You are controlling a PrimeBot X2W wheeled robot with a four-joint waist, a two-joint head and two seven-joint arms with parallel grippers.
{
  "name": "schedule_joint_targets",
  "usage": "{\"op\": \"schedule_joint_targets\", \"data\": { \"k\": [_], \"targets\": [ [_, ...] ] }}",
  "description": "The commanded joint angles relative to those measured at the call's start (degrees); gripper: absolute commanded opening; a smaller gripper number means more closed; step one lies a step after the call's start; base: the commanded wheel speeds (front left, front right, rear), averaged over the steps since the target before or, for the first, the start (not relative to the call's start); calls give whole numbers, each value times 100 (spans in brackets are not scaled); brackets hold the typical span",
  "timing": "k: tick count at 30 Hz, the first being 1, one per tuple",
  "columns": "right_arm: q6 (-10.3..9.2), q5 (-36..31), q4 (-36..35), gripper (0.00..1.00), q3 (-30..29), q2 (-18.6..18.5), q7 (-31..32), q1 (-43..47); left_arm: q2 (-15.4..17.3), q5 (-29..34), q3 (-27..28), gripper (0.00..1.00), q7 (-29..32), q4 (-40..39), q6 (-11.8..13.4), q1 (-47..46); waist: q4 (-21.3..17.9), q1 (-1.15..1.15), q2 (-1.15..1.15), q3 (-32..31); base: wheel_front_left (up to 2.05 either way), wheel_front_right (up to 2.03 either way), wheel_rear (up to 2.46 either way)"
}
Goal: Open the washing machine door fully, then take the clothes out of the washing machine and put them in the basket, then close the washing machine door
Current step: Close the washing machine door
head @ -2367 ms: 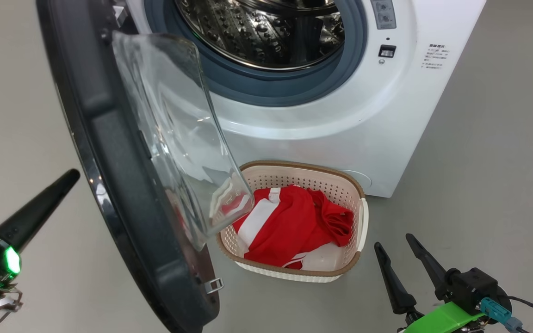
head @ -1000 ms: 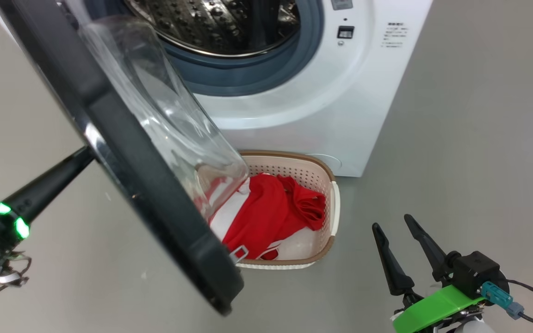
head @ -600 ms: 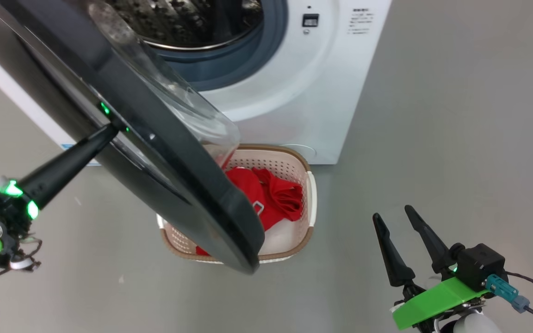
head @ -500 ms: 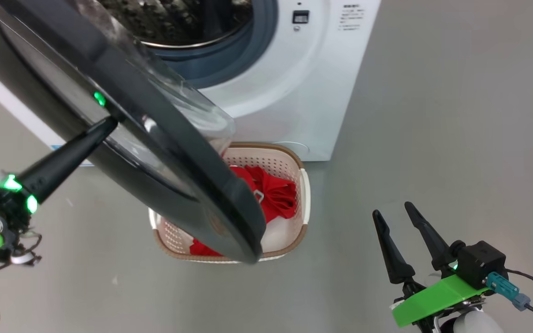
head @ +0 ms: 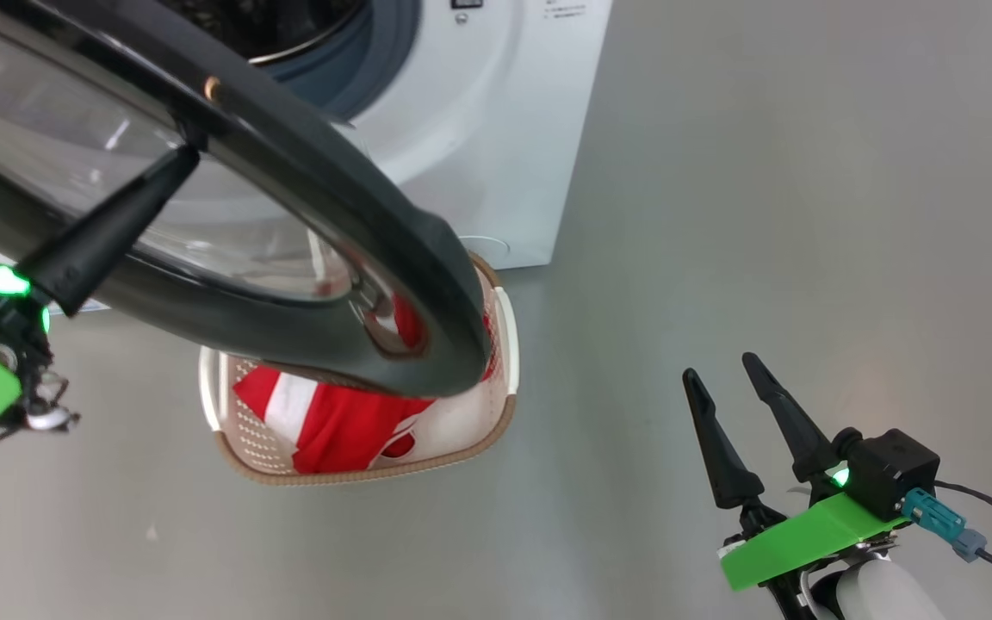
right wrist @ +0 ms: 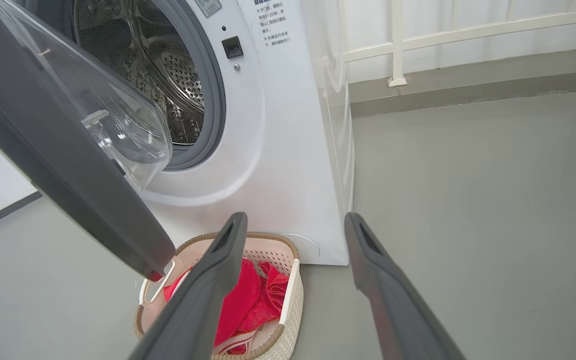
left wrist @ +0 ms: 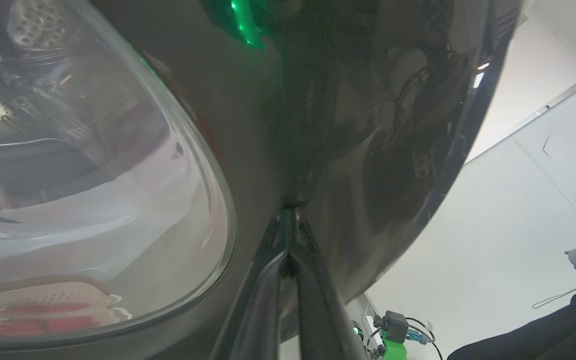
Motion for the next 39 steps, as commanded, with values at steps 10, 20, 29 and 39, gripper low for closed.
{"op": "schedule_joint_targets", "data": {
  "k": [10,20,29,39],
  "targets": [
    [35,240,-191,100,181,7,-37,-253,586,172,-182,0,-683,423,-39,-820,-385,0,0,299,0,0,0],
    [35,324,-246,100,221,7,-37,-275,924,199,-511,0,-1464,991,-39,-1339,-660,0,0,408,0,0,0],
    [35,321,-264,100,175,7,-37,-279,1138,79,-898,0,-1972,1228,-39,-1544,-708,0,0,423,0,0,0],
    [35,90,-177,100,87,7,-37,-230,1227,-222,-1286,0,-2295,1001,-39,-1010,-382,0,0,173,0,0,0]
  ]
}}
